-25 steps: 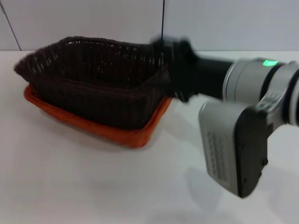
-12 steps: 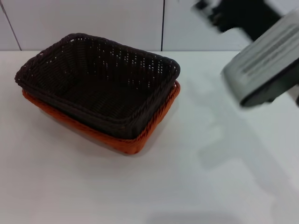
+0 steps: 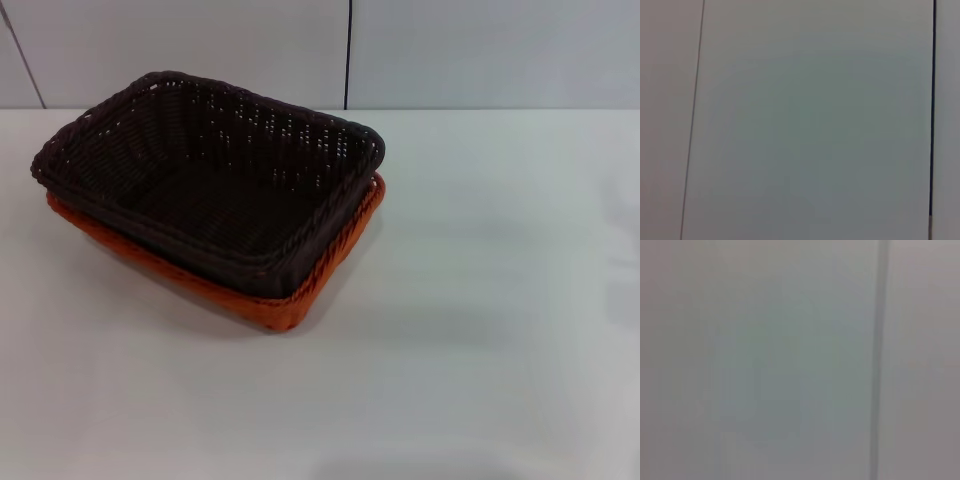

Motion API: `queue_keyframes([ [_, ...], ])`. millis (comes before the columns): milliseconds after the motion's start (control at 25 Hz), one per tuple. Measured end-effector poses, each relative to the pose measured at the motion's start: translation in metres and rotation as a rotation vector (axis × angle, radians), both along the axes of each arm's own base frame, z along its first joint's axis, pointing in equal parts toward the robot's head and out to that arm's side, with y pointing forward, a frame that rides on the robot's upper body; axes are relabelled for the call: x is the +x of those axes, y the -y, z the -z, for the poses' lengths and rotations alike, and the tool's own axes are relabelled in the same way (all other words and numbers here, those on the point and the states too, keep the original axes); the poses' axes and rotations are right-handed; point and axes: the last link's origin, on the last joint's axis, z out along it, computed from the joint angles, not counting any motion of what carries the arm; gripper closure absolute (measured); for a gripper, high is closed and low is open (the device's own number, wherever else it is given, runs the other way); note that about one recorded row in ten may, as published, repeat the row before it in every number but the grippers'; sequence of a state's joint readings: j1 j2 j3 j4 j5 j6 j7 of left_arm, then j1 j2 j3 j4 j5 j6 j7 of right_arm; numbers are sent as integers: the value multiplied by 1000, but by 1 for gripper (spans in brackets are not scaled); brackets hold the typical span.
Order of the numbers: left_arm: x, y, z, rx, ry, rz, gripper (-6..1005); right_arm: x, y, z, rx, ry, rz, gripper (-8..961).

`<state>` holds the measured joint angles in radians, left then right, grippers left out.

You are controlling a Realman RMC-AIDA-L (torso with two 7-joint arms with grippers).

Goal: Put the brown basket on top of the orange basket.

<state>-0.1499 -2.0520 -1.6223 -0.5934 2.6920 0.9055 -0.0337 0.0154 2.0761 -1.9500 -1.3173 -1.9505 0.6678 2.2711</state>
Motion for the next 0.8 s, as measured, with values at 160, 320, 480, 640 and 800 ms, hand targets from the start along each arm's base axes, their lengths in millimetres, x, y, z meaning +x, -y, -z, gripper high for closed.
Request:
queue_keyframes([
  [160,-3,3,4,-9,0,-5,213,53,14,12,56,-82,18,236],
  [320,-5,5,6,-15,-2,-11,213,74,42,25,104,-20,-128,236],
  [480,-7,7,7,-15,-6,-17,213,80,61,26,130,20,-185,236],
  [640,-9,9,9,-15,-16,-19,213,86,66,30,117,28,-153,236],
  [800,-10,8,11,-16,-18,-22,213,89,69,32,108,31,-139,236],
])
